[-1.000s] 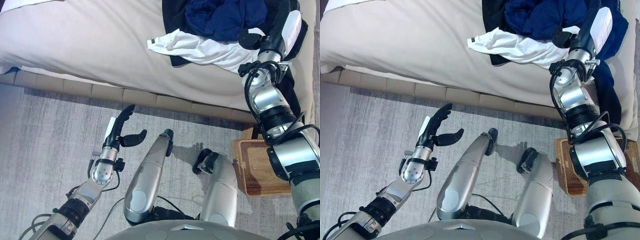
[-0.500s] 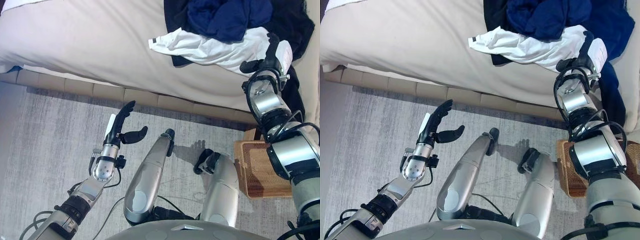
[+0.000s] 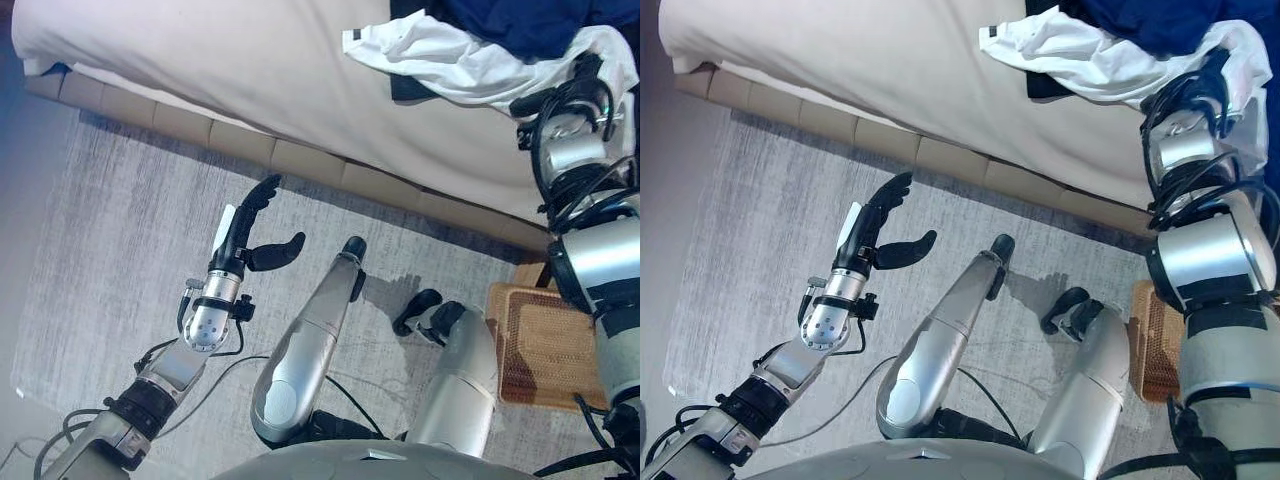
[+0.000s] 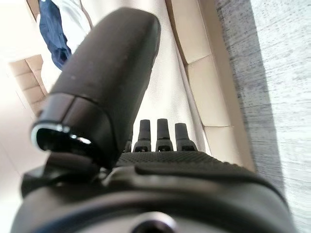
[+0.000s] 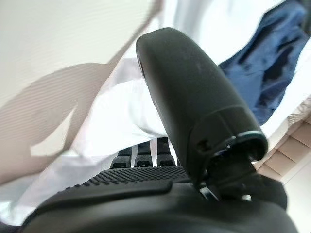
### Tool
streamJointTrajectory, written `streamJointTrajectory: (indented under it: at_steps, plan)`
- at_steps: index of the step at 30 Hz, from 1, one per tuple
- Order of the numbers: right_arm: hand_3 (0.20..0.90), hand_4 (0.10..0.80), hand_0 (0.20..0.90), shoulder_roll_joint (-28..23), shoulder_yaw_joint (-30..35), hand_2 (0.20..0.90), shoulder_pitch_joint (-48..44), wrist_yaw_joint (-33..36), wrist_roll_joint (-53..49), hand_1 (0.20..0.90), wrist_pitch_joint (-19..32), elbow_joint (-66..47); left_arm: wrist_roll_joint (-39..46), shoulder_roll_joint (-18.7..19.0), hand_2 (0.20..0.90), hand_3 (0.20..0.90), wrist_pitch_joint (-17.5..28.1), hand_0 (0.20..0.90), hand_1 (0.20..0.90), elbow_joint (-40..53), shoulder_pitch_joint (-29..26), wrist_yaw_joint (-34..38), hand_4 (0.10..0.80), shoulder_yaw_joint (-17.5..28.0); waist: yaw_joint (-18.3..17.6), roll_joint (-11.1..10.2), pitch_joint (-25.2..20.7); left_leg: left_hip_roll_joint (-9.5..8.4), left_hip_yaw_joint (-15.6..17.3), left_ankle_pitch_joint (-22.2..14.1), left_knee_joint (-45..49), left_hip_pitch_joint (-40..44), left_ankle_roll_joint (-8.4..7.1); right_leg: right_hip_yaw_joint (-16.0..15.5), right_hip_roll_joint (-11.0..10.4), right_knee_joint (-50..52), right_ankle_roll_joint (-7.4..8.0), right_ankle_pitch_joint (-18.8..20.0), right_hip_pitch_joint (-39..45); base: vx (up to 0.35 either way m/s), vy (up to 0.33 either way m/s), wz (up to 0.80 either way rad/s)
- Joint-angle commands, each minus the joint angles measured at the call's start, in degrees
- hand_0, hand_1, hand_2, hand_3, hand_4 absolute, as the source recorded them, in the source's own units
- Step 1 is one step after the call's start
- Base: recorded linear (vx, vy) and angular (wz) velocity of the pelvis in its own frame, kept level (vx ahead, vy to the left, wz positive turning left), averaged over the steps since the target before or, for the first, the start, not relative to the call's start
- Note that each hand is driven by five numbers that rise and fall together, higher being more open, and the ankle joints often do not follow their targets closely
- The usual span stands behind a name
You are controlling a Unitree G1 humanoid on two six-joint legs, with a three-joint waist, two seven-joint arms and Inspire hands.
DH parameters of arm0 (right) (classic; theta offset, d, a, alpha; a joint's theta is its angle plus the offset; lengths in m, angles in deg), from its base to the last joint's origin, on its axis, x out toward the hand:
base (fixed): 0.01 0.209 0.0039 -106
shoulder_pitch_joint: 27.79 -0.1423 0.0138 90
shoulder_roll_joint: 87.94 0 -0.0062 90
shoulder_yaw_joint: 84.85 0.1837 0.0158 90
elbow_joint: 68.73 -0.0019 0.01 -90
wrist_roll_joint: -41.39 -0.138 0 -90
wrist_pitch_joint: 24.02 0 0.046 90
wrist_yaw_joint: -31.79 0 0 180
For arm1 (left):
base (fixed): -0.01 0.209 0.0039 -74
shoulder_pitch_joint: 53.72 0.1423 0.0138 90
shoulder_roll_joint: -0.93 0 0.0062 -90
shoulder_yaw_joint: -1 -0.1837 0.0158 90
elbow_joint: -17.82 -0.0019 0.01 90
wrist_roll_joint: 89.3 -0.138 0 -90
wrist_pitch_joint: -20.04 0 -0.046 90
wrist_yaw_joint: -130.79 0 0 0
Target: Pick up the clothes from the bed and place them into the basket
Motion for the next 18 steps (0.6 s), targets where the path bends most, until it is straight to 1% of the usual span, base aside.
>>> streamJointTrajectory:
  at_steps: [1, 2, 3, 4, 11, 18]
  plan:
    - [0.834, 0.734, 0.844, -6.1, -5.3, 0.844, -8.6, 2.5, -2.9, 0.844, 4.0, -2.0, 0.5, 2.7, 0.9, 0.9, 6.1, 0.9, 0.9, 8.0, -0.1, 0.2, 0.8, 4.4, 2.0, 4.2, -2.2, 0.38, 3.3, -3.2, 1.6, 1.4, 3.8, -1.0, 3.7, 1.0, -0.47, 2.6, 1.3, -0.021, -0.025, 0.07]
    - [0.538, 0.438, 0.589, -6.2, -5.0, 0.589, -8.8, 2.5, -3.6, 0.589, 4.4, -2.0, 0.9, 2.9, 0.9, 0.9, 6.0, 0.9, 0.9, 8.1, 0.0, -0.1, 0.8, 4.6, 2.0, 4.1, -2.2, 0.42, 3.3, -3.2, 1.6, 1.4, 3.82, -1.1, 3.8, 1.0, -0.41, 2.6, 1.4, -0.02, -0.02, 0.04]
    - [0.406, 0.306, 0.476, -6.2, -4.6, 0.476, -8.9, 2.6, -4.3, 0.476, 4.9, -2.1, 1.1, 3.1, 0.9, 0.9, 6.1, 0.9, 0.9, 8.0, 0.0, -0.3, 0.8, 4.8, 2.0, 4.0, -2.2, 0.47, 3.3, -3.2, 1.6, 1.5, 3.79, -1.1, 3.8, 0.9, -0.33, 2.6, 1.5, 0.0, 0.0, 0.0]
    - [0.2, 0.1, 0.3, -6.2, -4.3, 0.3, -8.9, 2.7, -4.5, 0.3, 5.1, -2.2, 1.2, 3.2, 0.9, 0.9, 6.2, 0.9, 0.9, 8.0, 0.0, -0.4, 0.8, 5.0, 2.0, 4.0, -2.2, 0.52, 3.3, -3.3, 1.6, 1.5, 3.77, -1.1, 3.8, 0.9, -0.28, 2.6, 1.6, 0.0, 0.0, 0.0]
    - [0.2, 0.1, 0.3, -6.6, -3.9, 0.3, -8.4, 1.4, -2.9, 0.3, 5.2, -3.0, 1.4, 3.9, 0.9, 0.9, 6.5, 0.9, 0.9, 8.2, 0.3, -1.3, 0.8, 6.0, 1.5, 2.8, -2.2, 1.38, 3.5, -3.6, 0.2, 5.0, 3.48, -1.5, 4.4, -1.3, -0.03, 3.3, 5.2, 0.002, 0.0, -0.01]
    - [0.2, 0.1, 0.3, -6.6, -3.6, 0.3, -6.2, 0.8, -0.4, 0.3, 4.9, -2.8, 0.8, 3.9, 0.9, 0.9, 6.3, 0.9, 0.9, 7.3, -0.1, -0.5, 0.8, 5.1, 0.9, 1.6, -2.2, 2.32, 3.5, -3.8, -2.1, 9.8, 3.2, -2.1, 4.6, -4.5, -0.1, 4.0, 10.6, 0.018, 0.009, -0.08]
